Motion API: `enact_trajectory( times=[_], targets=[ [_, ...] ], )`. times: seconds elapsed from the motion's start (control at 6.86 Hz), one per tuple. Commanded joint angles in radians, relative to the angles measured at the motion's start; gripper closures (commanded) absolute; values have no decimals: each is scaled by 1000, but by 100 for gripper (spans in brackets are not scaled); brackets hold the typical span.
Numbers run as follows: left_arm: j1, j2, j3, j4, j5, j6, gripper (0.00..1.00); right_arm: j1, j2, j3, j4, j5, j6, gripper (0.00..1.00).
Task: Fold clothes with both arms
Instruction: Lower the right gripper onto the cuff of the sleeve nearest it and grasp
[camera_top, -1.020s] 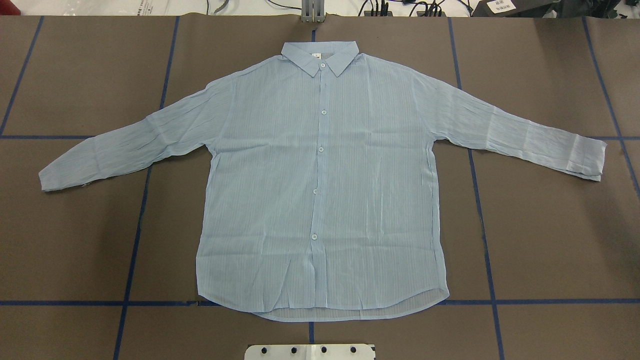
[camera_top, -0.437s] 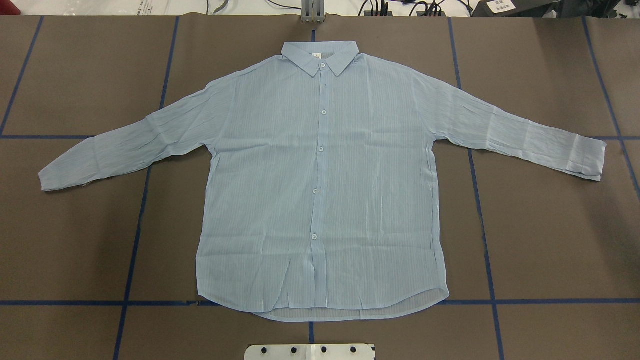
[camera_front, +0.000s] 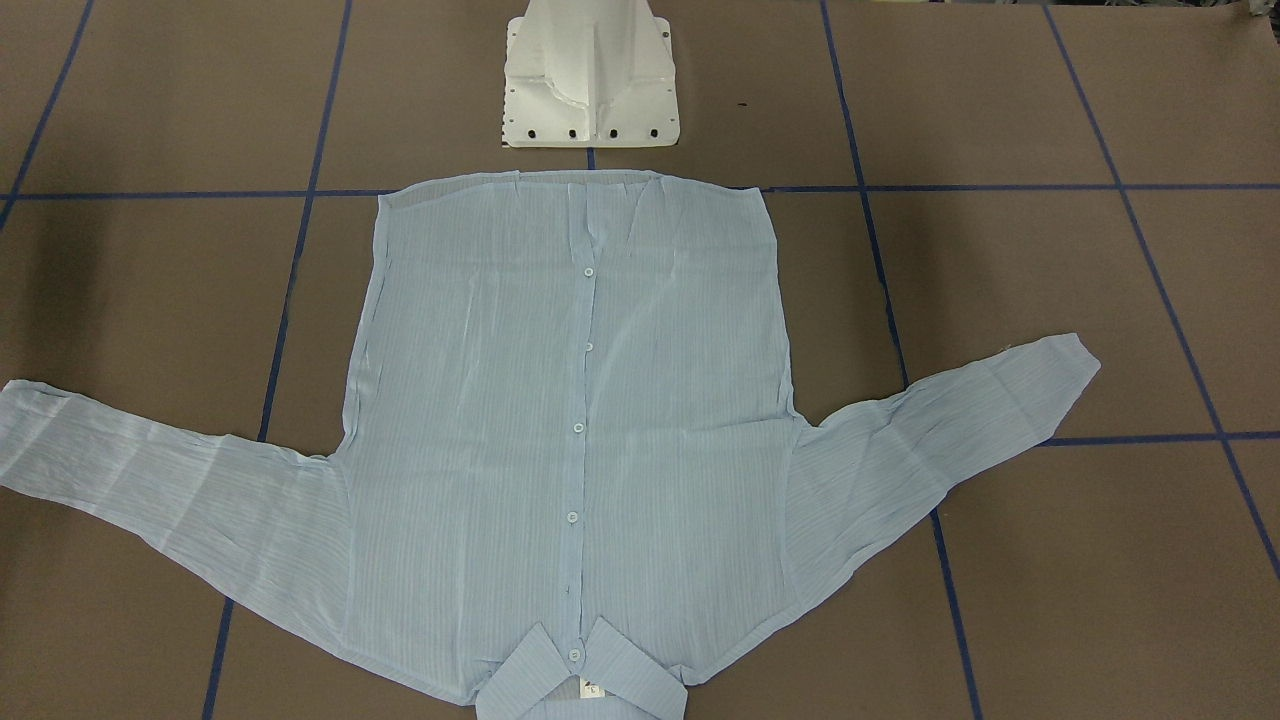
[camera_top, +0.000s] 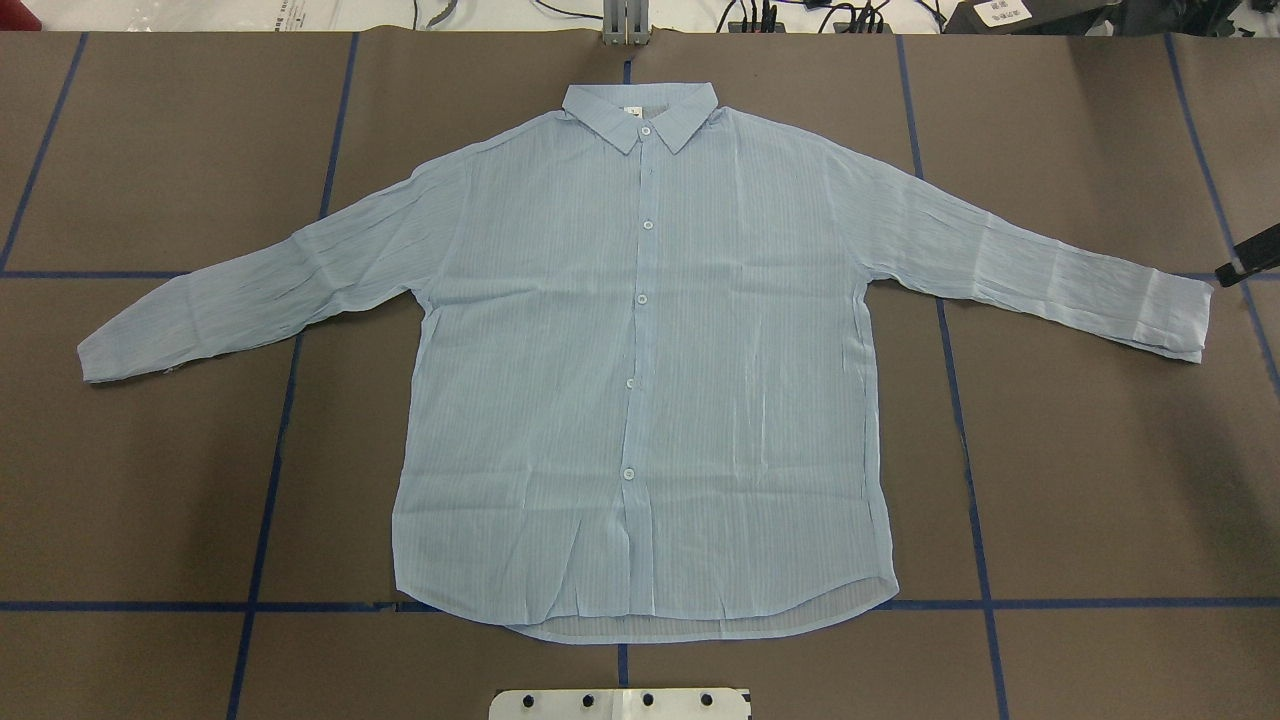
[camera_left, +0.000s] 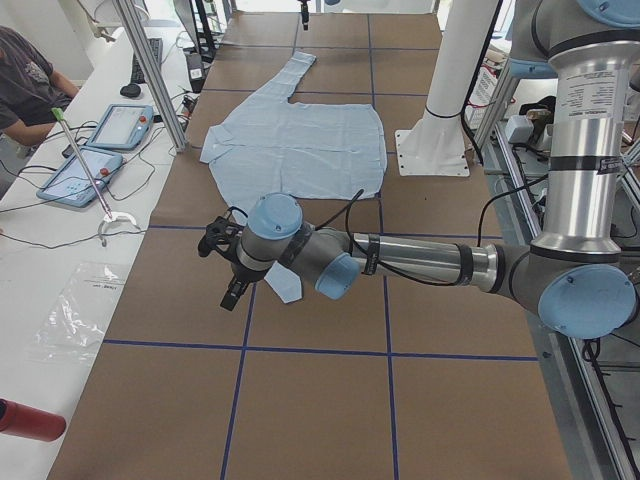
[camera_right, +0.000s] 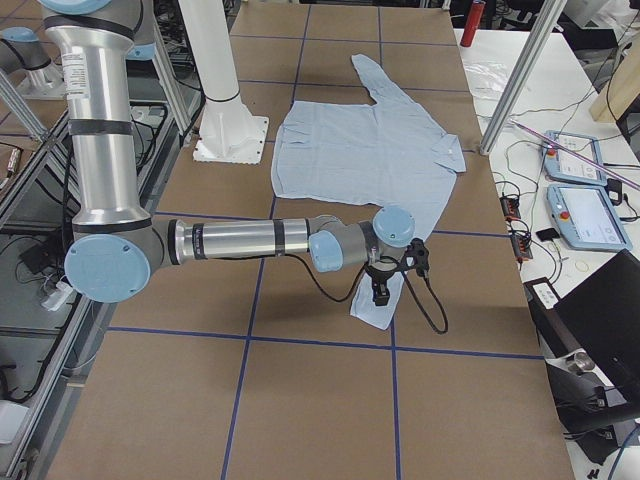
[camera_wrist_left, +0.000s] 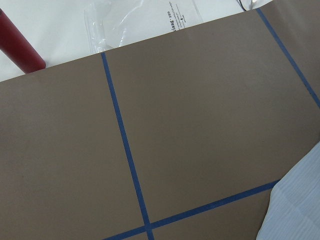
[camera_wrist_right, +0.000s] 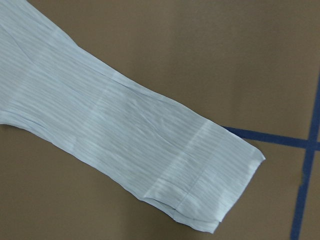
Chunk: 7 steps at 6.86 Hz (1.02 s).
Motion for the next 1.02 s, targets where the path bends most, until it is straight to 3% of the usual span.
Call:
enact_trajectory(
  times=[0.0,0.15,0.29,0.44,0.58,0.87],
  targets=[
    [1,8,-22,-10,1,-1,0,-83,44,-70,25,-59,103,0],
    [1,8,-22,-10,2,-3,0,-83,45,-83,24,-56,107,1],
    [1,8,-22,-10,2,-3,0,-83,65,-113,24,-62,253,4],
    [1,8,-22,-10,2,-3,0,-78,114,-206,69,-92,350,10],
    [1,8,-24,-10,1,-3,0,-75,114,-294,202,-112,353,17],
    [1,8,-37,-10,5,-1,0,-75,114,-348,293,-113,353,20]
  ],
)
